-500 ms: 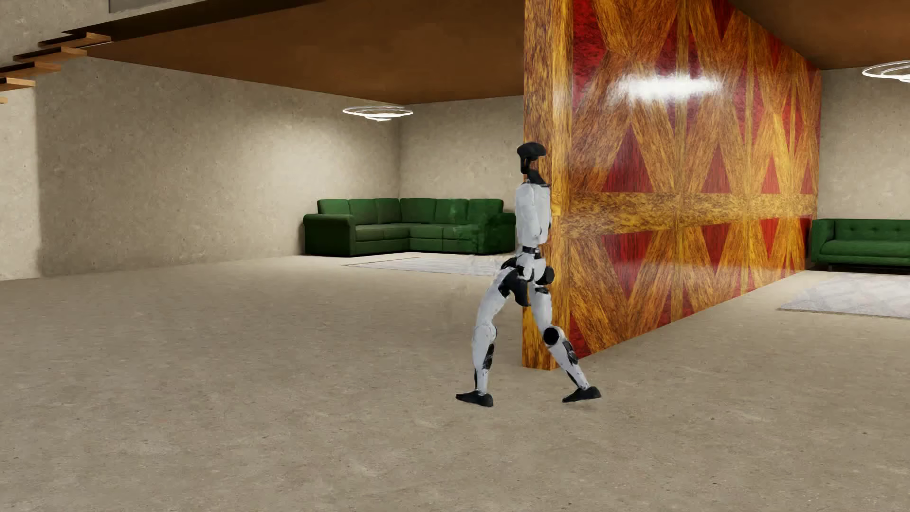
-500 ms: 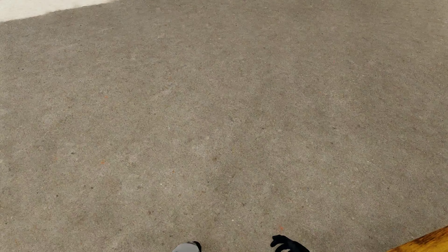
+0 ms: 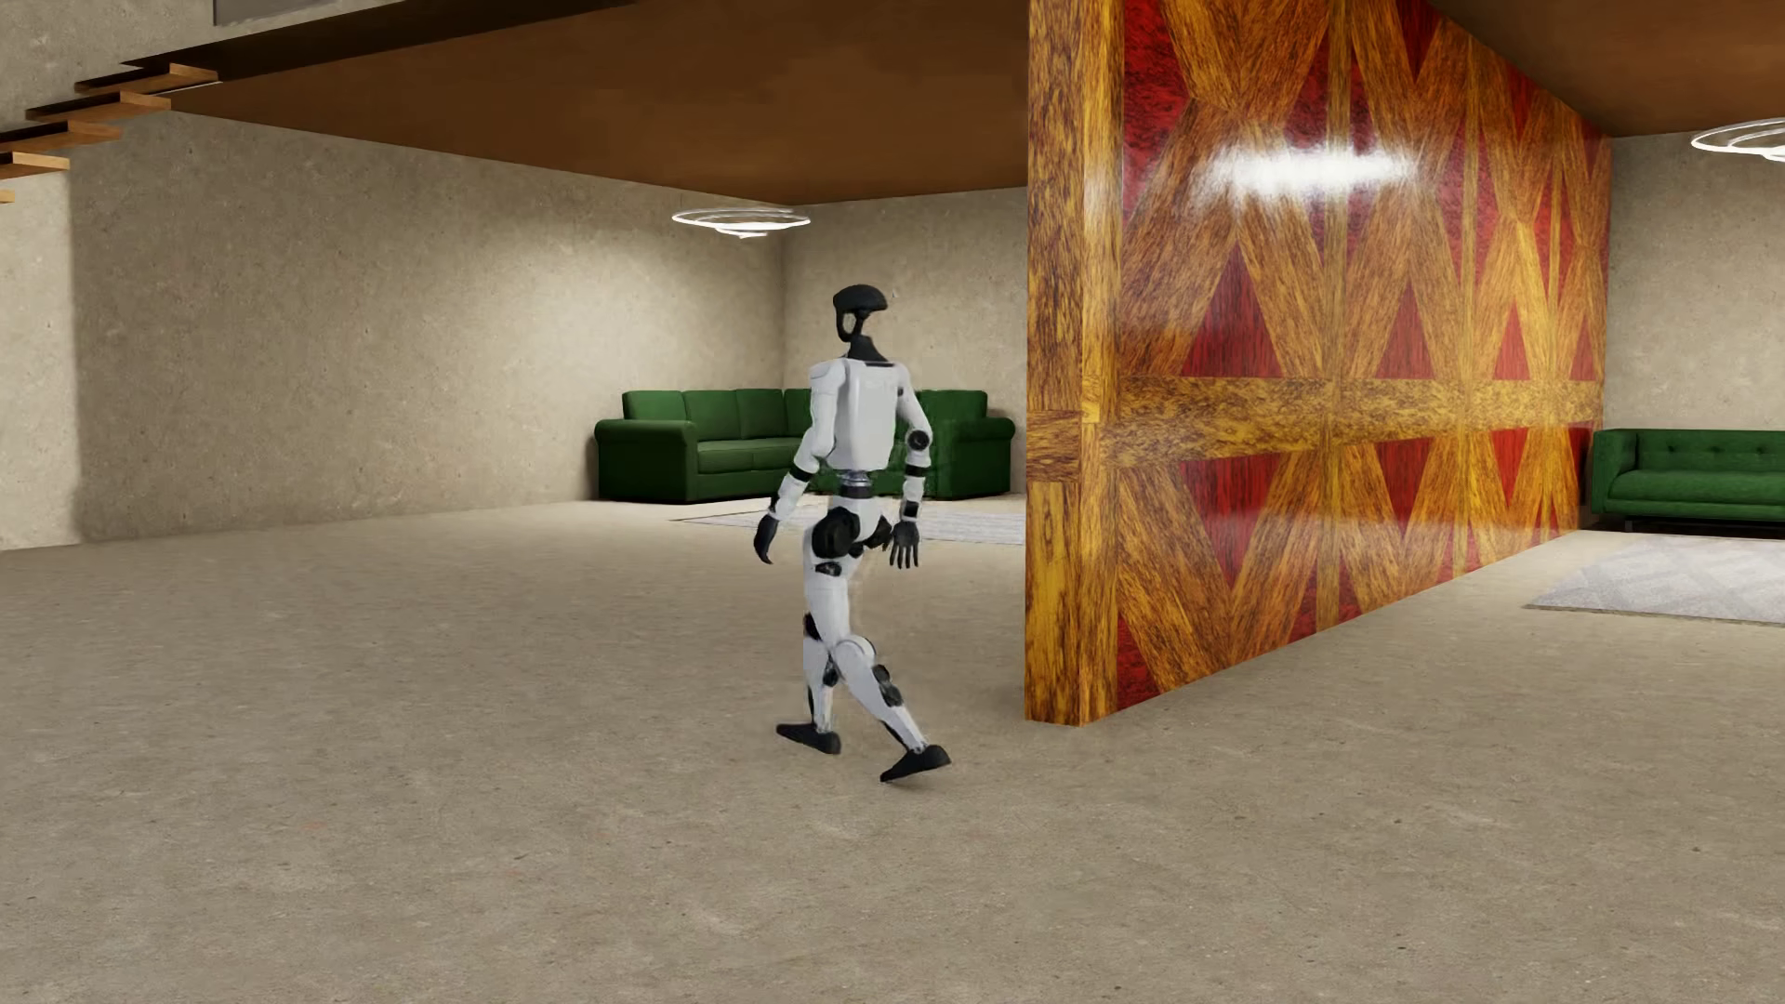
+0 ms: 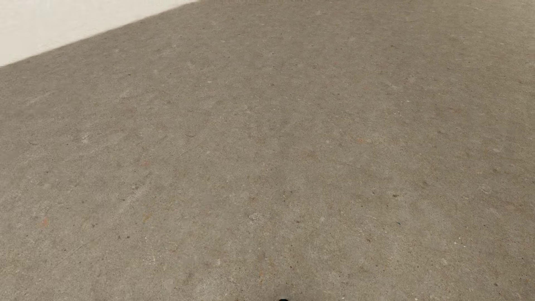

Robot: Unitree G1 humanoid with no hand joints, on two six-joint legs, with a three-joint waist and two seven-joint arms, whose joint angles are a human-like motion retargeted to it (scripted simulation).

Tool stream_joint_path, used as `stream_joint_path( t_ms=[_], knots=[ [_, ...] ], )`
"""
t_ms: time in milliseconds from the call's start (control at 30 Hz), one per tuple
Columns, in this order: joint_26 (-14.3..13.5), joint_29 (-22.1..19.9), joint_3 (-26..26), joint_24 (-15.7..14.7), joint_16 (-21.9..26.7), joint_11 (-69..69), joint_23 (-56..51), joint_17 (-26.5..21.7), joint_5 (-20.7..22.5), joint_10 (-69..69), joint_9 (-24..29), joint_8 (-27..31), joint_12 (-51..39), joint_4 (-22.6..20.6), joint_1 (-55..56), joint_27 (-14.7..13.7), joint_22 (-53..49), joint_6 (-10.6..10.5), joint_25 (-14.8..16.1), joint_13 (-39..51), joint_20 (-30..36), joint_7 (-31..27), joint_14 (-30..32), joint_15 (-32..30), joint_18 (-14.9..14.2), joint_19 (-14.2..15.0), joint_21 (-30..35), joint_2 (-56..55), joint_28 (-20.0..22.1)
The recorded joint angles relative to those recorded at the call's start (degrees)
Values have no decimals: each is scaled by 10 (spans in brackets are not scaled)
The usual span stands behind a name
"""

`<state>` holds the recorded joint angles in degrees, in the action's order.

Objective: Circle the corner

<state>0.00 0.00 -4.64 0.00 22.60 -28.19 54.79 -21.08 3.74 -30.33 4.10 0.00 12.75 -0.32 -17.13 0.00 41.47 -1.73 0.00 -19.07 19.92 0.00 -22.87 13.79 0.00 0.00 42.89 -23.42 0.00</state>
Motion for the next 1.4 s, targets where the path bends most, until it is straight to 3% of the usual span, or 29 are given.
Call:
stream_joint_path(
  t_ms=[33,67,100,133,167,200,300,333,367,400,433,467,500,567,600,700,800,867,900,967,1000,1067,1100,1200,1233,1267,1300,1400],
  knots=[
    [0,0,-3,0,-5,-20,5,-3,19,-33,0,0,9,4,-13,0,15,-8,0,-6,-20,0,20,-64,0,0,1,-2,0],
    [0,0,0,0,-16,-19,12,-4,51,-127,-4,0,16,35,17,0,33,-34,0,-12,-27,0,101,-165,0,0,-7,-3,0],
    [0,0,11,0,-25,-62,24,-7,75,-261,9,0,30,61,47,0,60,-46,0,-15,-22,0,218,-235,0,0,-1,8,0],
    [0,0,22,0,-28,-83,20,-9,95,-397,15,0,40,78,113,0,74,-50,0,-11,-19,0,214,-250,0,0,-10,26,0],
    [0,0,21,0,-29,-76,5,-14,104,-467,34,0,45,88,174,0,84,-51,0,-7,-7,0,146,-243,0,0,-27,73,0],
    [0,0,47,0,-30,-64,-3,-11,100,-451,37,0,46,82,233,0,102,-35,0,4,7,0,119,-214,0,0,-43,110,0],
    [0,0,130,0,-14,-35,-67,-20,93,-137,35,0,83,78,306,0,104,12,0,40,3,0,113,-104,0,0,-64,212,0],
    [0,0,137,0,-13,-25,-88,-24,93,-21,32,0,97,81,307,0,104,20,0,50,10,0,249,-70,0,0,-85,242,0],
    [0,0,145,0,-14,-36,-106,-32,84,13,15,0,110,89,341,0,108,30,0,61,4,0,423,-31,0,0,-105,243,0],
    [0,0,156,0,-15,-44,-122,-42,84,-4,11,0,125,106,353,0,109,26,0,68,9,0,473,12,0,0,-118,272,0],
    [0,0,170,0,-16,-65,-136,-49,85,-57,20,0,141,113,337,0,106,25,0,71,1,0,404,36,0,0,-122,309,0],
    [0,0,184,0,-14,-112,-140,-46,75,-78,19,0,133,96,327,0,118,37,0,75,18,0,313,15,0,0,-131,300,0],
    [0,0,200,0,-14,-179,-125,-25,64,-102,22,0,119,98,310,0,133,49,0,81,24,0,249,-56,0,0,-158,271,0],
    [0,0,182,0,7,-239,-119,-4,42,-94,36,0,80,117,263,0,149,70,0,101,28,0,193,-215,0,0,-104,210,0],
    [0,0,162,0,10,-252,-133,1,30,-82,34,0,74,133,241,0,138,73,0,93,4,0,177,-236,0,0,-98,167,0],
    [0,0,113,0,12,-221,-102,11,-5,-64,22,0,69,168,163,0,89,57,0,58,-2,0,124,-200,0,0,-45,53,0],
    [0,0,63,0,4,-101,-61,4,-38,-35,15,0,63,156,67,0,37,38,0,8,-6,0,79,-172,0,0,-38,-26,0],
    [0,0,30,0,8,-43,-28,-7,-52,-16,10,0,45,132,20,0,14,32,0,-19,-8,0,50,-83,0,0,-13,-69,0],
    [0,0,3,0,12,-37,-10,-13,-64,-20,14,0,26,131,8,0,6,25,0,-30,9,0,34,-77,0,0,6,-87,0],
    [0,0,-42,0,21,-113,21,-19,-69,-31,29,0,-2,145,-28,0,-5,4,0,-51,16,0,47,-249,0,0,18,-143,0],
    [0,0,-52,0,20,-150,46,-17,-55,-36,33,0,0,153,-45,0,-5,-9,0,-46,2,0,88,-272,0,0,35,-156,0],
    [0,0,-56,0,17,-171,56,-15,-22,-126,14,0,20,165,9,0,19,-21,0,-52,0,0,211,-206,0,0,46,-121,0],
    [0,0,-24,0,14,-172,39,-14,-4,-206,9,0,23,151,60,0,35,-24,0,-60,5,0,219,-167,0,0,27,-96,0],
    [0,0,75,0,6,-92,-12,-18,69,-430,35,0,58,114,214,0,52,-31,0,-6,29,0,118,-94,0,0,41,75,0],
    [0,0,103,0,7,-53,-41,-20,81,-438,44,0,72,95,269,0,57,-30,0,14,46,0,83,-58,0,0,10,145,0],
    [0,0,133,0,9,-25,-72,-21,90,-418,39,0,85,86,340,0,67,-29,0,36,68,0,72,-26,0,0,-27,191,0],
    [0,0,167,0,8,-3,-105,-26,72,-350,44,0,103,67,372,0,75,-23,0,54,74,0,69,7,0,0,-60,255,0],
    [0,0,232,0,4,44,-196,-38,49,-67,24,0,145,70,446,0,96,-25,0,125,93,0,125,94,0,0,-160,382,0]
  ],
)
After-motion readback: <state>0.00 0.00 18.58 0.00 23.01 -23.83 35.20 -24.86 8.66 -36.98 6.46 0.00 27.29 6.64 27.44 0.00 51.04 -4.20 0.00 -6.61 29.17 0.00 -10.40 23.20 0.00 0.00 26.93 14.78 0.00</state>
